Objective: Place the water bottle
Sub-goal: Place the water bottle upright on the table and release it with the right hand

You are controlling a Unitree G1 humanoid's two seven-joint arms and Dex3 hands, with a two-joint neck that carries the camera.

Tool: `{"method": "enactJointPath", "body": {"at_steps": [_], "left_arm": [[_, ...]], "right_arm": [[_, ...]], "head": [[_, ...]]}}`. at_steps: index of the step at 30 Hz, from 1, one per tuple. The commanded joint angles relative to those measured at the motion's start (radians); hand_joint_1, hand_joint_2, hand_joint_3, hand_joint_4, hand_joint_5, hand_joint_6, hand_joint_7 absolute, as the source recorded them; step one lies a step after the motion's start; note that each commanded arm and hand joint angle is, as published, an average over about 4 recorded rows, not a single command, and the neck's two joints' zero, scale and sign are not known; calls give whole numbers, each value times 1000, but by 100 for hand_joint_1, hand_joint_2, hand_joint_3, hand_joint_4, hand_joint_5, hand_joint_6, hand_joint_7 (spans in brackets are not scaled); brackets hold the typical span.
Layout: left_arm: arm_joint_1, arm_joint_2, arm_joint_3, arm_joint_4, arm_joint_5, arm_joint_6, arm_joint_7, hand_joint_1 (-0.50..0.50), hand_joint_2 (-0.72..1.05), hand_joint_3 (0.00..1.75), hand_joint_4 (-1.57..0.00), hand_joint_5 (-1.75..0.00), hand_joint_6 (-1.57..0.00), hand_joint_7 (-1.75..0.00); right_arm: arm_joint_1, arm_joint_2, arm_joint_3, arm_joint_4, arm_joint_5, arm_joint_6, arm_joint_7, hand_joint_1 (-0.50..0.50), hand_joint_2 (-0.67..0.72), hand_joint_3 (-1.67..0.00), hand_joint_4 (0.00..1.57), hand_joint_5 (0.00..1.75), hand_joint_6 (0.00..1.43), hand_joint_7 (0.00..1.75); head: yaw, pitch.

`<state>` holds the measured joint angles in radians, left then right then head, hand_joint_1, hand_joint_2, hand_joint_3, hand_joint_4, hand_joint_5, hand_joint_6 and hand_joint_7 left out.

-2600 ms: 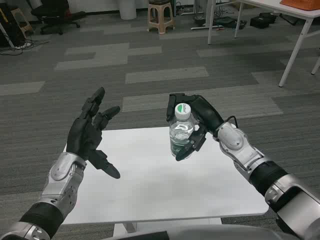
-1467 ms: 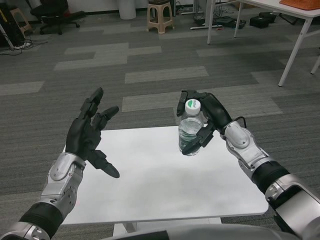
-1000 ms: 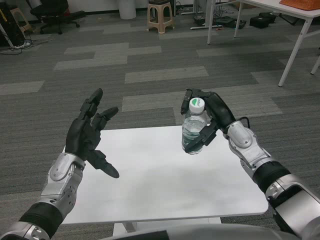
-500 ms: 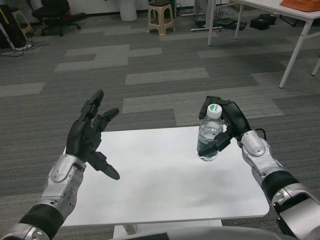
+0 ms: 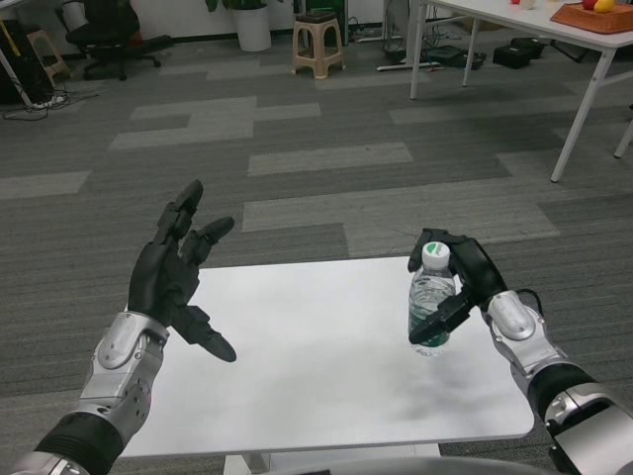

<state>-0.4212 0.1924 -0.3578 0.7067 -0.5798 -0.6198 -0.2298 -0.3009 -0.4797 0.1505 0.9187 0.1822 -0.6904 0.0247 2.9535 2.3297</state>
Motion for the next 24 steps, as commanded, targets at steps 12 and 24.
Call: {"method": "enactJointPath", "body": {"at_steps": [12,24], "left_arm": [[4,-1,6,-3,-9,-8,2,-50,-46,9,0,-82,0,-14],[4,-4,5,-1,-9,-8,3,-50,-46,9,0,-80,0,-14]], "right_arm": [[-7,16,33,174,-23,-51,-68,33,-10,-8,155,165,137,168],[-9,47,121,282,-43,-53,-132,33,-8,-8,143,165,137,168]], "head": [[-4,0],[-4,5]]}}
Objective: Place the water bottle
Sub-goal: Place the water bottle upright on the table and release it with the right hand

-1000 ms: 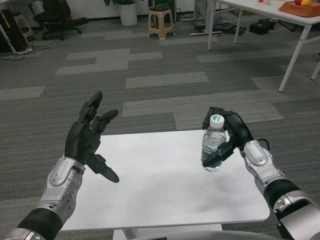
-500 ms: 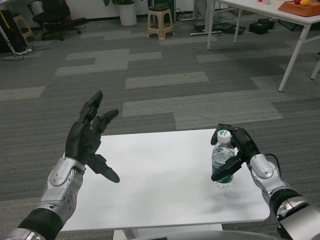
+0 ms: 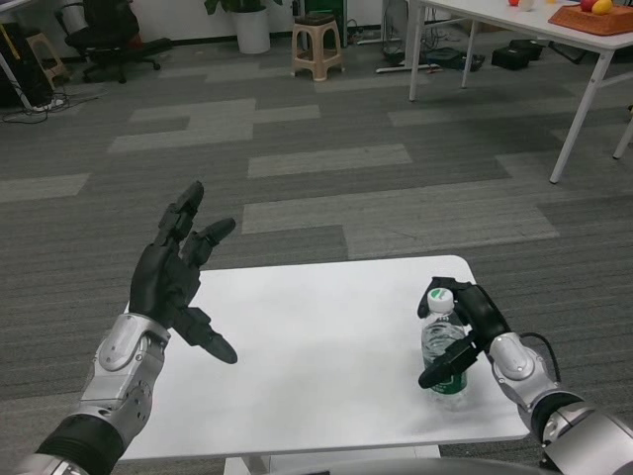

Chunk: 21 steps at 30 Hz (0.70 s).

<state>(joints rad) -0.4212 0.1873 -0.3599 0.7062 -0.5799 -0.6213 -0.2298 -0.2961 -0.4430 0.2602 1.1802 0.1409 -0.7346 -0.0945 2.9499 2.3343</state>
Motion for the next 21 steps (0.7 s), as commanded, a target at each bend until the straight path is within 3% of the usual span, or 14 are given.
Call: {"method": "enactJointPath", "body": {"at_steps": [1,6,10,15,21], "left_arm": [[3,1,7,-1,-9,-6,3,-50,-46,9,0,-80,0,-14],[0,1,7,1,-9,-6,2,-50,-46,9,0,-82,0,-14],[-1,1,6,2,-9,-6,2,-50,-46,9,0,-82,0,-14],[-1,1,6,1,-9,-6,3,-50,-46,9,0,-82,0,-14],[0,1,6,1,-9,-9,2,-50,-46,9,0,-82,0,-14]], "right_arm": [[-14,12,14,26,-2,-9,-15,33,-7,-8,143,165,137,168],[-12,14,12,40,-1,-12,-21,33,-3,-8,141,165,137,168],[-12,14,5,43,1,-14,-22,33,-7,-8,140,155,133,168],[-12,9,0,42,2,-14,-22,33,-10,-8,143,155,124,155],[-5,2,-19,38,6,-14,-30,26,-10,-8,138,138,116,154]], "head": [[-1,1],[-2,-1],[1,-4],[2,-7],[1,-7]]}}
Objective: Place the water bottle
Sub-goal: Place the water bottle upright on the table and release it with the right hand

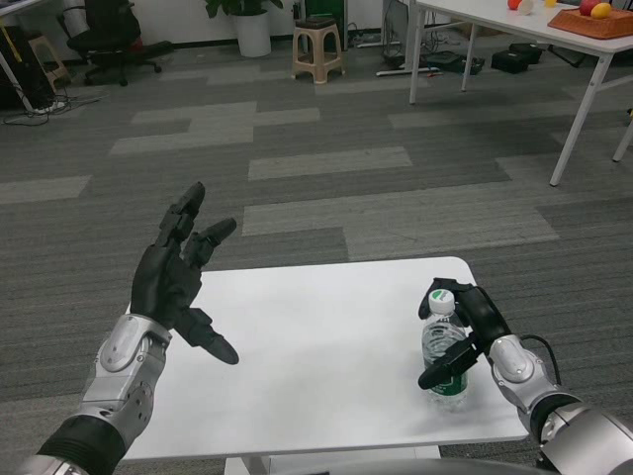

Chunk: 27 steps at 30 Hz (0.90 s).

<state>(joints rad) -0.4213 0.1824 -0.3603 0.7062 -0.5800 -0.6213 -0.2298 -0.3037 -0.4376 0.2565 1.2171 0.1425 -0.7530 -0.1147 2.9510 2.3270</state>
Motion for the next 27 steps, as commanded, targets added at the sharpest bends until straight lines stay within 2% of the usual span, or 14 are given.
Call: {"method": "enactJointPath", "body": {"at_steps": [1,3,6,8,10,13,18,21,22,25,27], "left_arm": [[0,5,6,1,-9,-9,3,-50,-46,9,0,-82,0,-14],[0,5,6,1,-9,-9,3,-50,-46,9,0,-82,0,-14],[-1,5,6,1,-10,-9,3,-50,-46,9,0,-82,0,-14],[-1,5,6,1,-11,-9,3,-50,-46,9,0,-82,0,-14],[0,5,6,1,-11,-9,3,-50,-46,9,0,-82,0,-14],[1,5,6,1,-11,-9,3,-50,-46,9,0,-82,0,-14],[1,6,6,1,-11,-9,3,-50,-46,9,0,-82,0,-14],[1,5,6,2,-12,-9,3,-50,-46,9,0,-82,0,-14],[1,5,6,2,-12,-9,3,-50,-46,9,0,-82,0,-14],[1,5,5,1,-12,-9,3,-50,-46,9,0,-82,0,-14],[2,5,5,1,-12,-9,3,-50,-46,9,0,-82,0,-14]], "right_arm": [[5,-4,-17,-1,5,4,-10,24,-8,-8,137,131,113,152],[6,-4,-19,-8,6,4,-9,20,-5,-12,133,121,107,145],[7,-5,-22,-14,7,3,-7,-1,0,-30,121,92,86,124],[8,-6,-27,-15,10,4,2,-21,4,-52,98,63,66,108],[8,-9,-36,-15,12,4,13,-32,9,-69,77,41,53,99],[10,-15,-51,-19,12,4,27,-39,17,-79,54,22,40,86],[21,-25,-75,-37,13,4,54,-42,22,-79,39,10,34,84],[24,-27,-80,-48,14,6,63,-42,15,-87,39,10,62,91],[25,-28,-81,-51,15,6,64,-42,12,-91,43,10,78,96],[26,-29,-81,-59,17,6,71,-42,9,-95,55,12,102,112],[26,-30,-82,-63,19,7,77,-42,9,-95,61,17,110,122]], "head": [[-1,0],[-2,0],[-2,-1],[-2,-1],[-1,-2],[-3,-3],[-4,-4],[-4,-5],[-4,-5],[-4,-4],[-4,-4]]}}
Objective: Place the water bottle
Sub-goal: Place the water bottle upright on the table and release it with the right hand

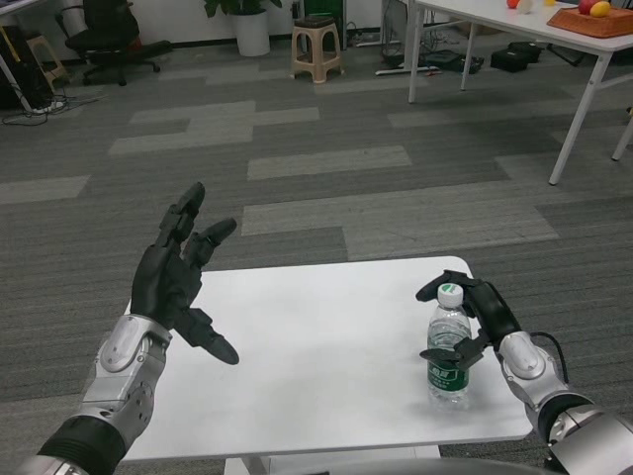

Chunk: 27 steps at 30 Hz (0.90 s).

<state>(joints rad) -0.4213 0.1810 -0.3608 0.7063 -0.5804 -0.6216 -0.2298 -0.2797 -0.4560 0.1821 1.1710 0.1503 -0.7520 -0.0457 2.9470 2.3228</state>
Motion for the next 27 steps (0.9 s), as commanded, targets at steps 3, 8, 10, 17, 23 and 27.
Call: {"method": "enactJointPath", "body": {"at_steps": [3,8,10,17,23,27], "left_arm": [[2,6,6,1,-12,-9,3,-50,-46,9,0,-82,0,-14],[2,6,6,1,-12,-9,3,-50,-46,9,0,-82,0,-14],[2,6,6,1,-12,-9,3,-50,-46,9,0,-82,0,-14],[2,6,8,1,-12,-9,3,-50,-46,9,0,-82,0,-14],[3,6,6,2,-12,-9,2,-50,-46,9,0,-82,0,-14],[4,6,6,1,-12,-9,2,-50,-46,9,0,-82,0,-14]], "right_arm": [[3,-14,-13,-24,12,6,13,-42,14,-99,70,24,118,131],[6,-17,-26,-36,12,6,21,-42,15,-103,76,36,124,140],[8,-18,-29,-43,12,6,28,-42,15,-107,76,44,126,140],[30,-31,-43,-93,15,7,75,-42,15,-117,67,48,123,140],[42,-39,-49,-117,17,18,108,-43,17,-119,66,46,120,140],[48,-39,-47,-127,17,28,129,-46,15,-119,36,22,93,119]], "head": [[0,-1],[1,-2],[2,-2],[1,-3],[2,-5],[5,-9]]}}
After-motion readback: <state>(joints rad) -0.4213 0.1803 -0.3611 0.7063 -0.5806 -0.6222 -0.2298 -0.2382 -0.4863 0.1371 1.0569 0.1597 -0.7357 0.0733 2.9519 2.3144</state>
